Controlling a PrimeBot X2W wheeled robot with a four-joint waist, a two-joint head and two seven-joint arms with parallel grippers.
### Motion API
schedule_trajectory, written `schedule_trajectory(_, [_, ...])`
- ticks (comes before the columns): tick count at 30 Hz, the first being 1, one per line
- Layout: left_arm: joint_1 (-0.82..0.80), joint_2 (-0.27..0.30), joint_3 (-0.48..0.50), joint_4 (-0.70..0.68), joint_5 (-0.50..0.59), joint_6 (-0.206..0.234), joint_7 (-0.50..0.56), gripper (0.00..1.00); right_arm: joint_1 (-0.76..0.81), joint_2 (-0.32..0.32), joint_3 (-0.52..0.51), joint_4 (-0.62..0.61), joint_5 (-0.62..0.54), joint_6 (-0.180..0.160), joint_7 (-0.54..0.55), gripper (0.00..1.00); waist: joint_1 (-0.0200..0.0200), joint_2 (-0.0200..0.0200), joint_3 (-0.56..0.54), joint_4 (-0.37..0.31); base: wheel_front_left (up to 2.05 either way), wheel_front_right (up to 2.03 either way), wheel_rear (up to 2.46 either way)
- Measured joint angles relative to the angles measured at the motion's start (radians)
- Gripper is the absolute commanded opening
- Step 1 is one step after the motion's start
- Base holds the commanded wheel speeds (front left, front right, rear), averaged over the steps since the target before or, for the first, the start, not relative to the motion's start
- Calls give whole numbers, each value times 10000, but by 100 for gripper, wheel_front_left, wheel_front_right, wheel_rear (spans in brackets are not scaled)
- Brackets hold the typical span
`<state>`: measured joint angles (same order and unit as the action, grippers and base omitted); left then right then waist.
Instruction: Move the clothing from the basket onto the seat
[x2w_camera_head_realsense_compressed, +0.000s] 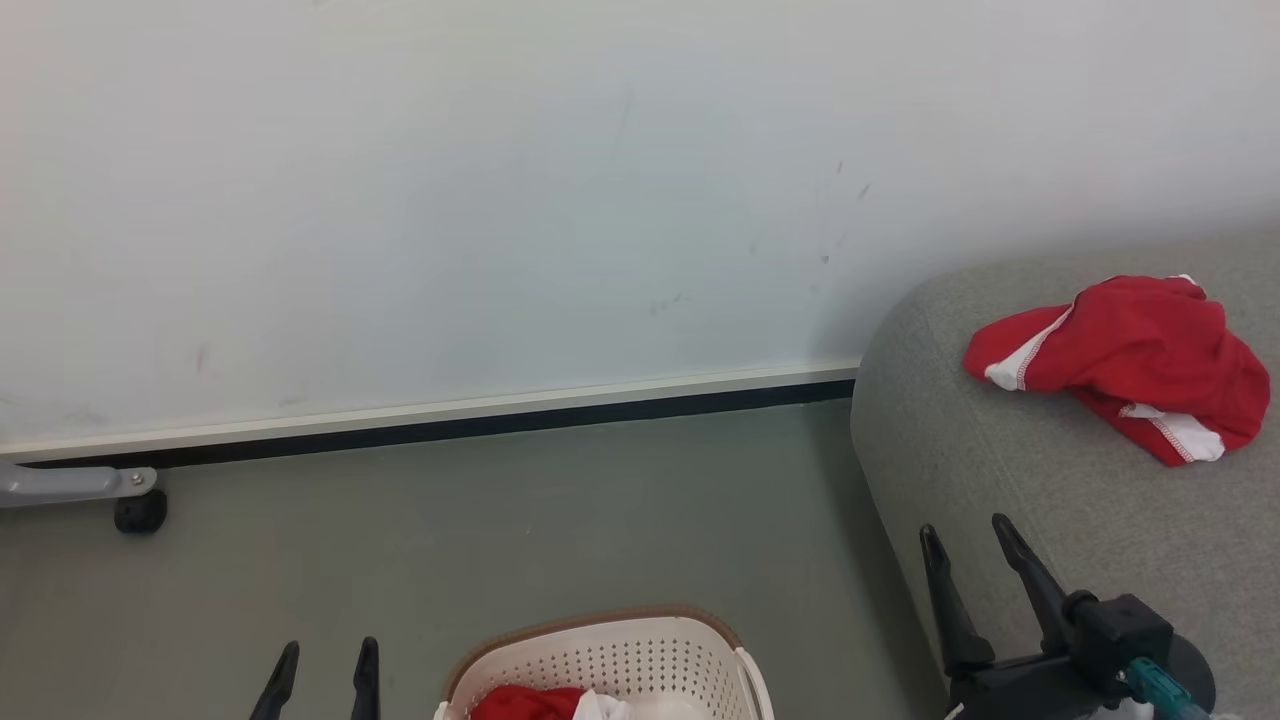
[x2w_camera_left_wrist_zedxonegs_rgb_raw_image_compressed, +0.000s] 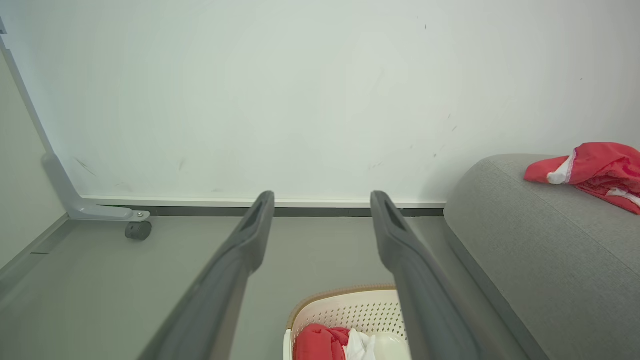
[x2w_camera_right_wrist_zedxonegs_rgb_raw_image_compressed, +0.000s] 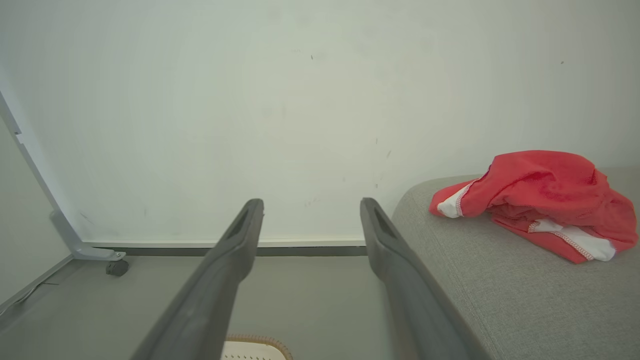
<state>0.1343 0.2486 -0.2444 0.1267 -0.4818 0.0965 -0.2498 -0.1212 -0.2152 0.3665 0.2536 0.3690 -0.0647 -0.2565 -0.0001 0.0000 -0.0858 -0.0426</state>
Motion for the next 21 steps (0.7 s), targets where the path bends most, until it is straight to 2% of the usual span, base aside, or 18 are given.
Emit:
schedule_trajectory(10, [599,-13,529,-708,161,94,0,100,1081,-35,-349,-1473,-188,-332,0,100,1,0,158,-242,0,0,0])
schedule_trajectory(21, [587,-67,700,-784,420,105,0,100,1140,-56,-587,-1845,-347,-420,0,100,2,0,327,-299,0,0,0])
